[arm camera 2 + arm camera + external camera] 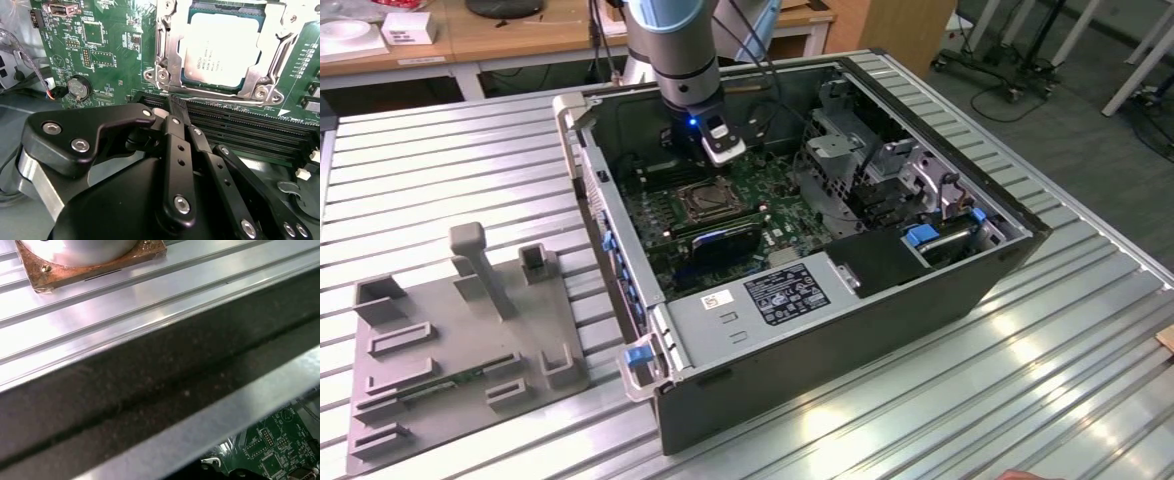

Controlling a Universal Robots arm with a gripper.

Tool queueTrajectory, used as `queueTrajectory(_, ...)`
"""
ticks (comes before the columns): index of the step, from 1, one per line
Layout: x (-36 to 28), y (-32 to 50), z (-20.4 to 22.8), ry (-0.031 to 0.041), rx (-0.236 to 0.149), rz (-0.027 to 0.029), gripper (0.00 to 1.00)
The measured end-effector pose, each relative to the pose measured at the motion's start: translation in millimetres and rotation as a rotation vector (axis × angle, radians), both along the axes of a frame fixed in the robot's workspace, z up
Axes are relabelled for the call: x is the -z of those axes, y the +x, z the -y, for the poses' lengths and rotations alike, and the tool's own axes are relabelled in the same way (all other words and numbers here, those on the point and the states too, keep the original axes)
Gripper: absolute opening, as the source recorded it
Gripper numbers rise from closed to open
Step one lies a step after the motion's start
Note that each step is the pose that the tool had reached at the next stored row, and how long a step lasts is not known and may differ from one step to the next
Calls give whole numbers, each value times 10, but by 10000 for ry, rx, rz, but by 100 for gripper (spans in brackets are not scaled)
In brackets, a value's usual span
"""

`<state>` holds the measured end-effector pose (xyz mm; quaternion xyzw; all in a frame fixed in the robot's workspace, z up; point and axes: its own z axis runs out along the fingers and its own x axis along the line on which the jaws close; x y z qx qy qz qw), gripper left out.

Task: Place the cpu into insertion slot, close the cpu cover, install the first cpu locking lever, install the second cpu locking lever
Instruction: 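Install the first cpu locking lever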

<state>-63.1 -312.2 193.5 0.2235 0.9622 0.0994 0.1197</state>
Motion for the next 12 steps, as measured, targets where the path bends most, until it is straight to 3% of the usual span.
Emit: queueTrajectory(12,5,-22,5,-105,0,46,10)
